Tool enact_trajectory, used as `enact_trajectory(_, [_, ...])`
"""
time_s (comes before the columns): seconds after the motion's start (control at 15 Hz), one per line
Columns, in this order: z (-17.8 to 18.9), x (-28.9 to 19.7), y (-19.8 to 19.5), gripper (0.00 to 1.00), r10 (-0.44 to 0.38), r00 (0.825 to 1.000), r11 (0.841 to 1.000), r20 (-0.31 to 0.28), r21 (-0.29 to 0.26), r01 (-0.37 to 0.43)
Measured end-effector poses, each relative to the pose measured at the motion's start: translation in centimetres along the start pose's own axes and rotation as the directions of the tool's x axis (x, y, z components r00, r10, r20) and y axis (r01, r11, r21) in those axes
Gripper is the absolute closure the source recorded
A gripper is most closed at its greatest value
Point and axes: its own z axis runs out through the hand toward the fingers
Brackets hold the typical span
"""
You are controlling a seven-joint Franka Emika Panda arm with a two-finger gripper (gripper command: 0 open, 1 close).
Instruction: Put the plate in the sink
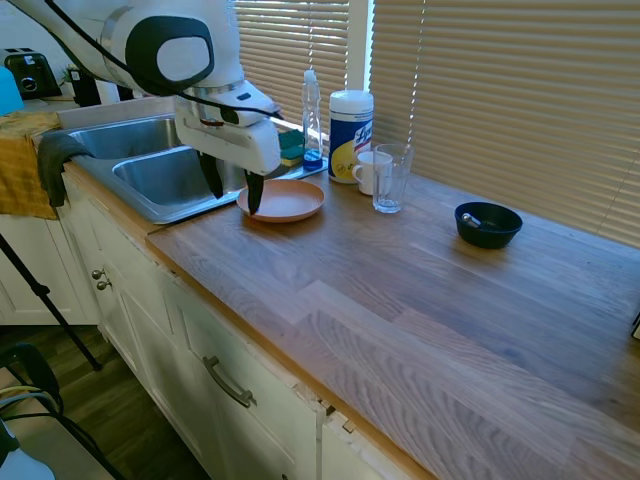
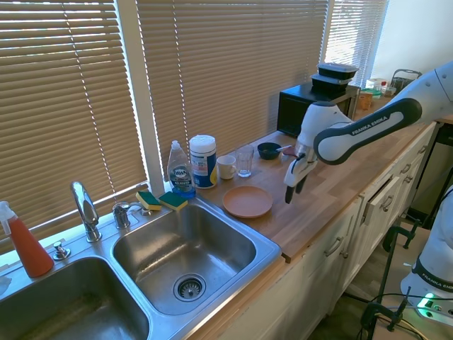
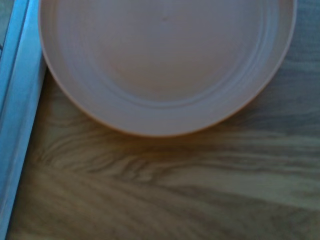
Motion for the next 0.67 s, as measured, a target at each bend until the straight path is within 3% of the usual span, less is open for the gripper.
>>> enact_trajectory(0.33, [2.2, 6.9, -1.7, 0.0, -0.013, 1.0, 0.997, 0.019, 0.078, 0.011])
enact_trajectory(0.67, [4.9, 12.1, -5.1, 0.0, -0.035, 0.995, 0.997, 0.09, 0.072, 0.029])
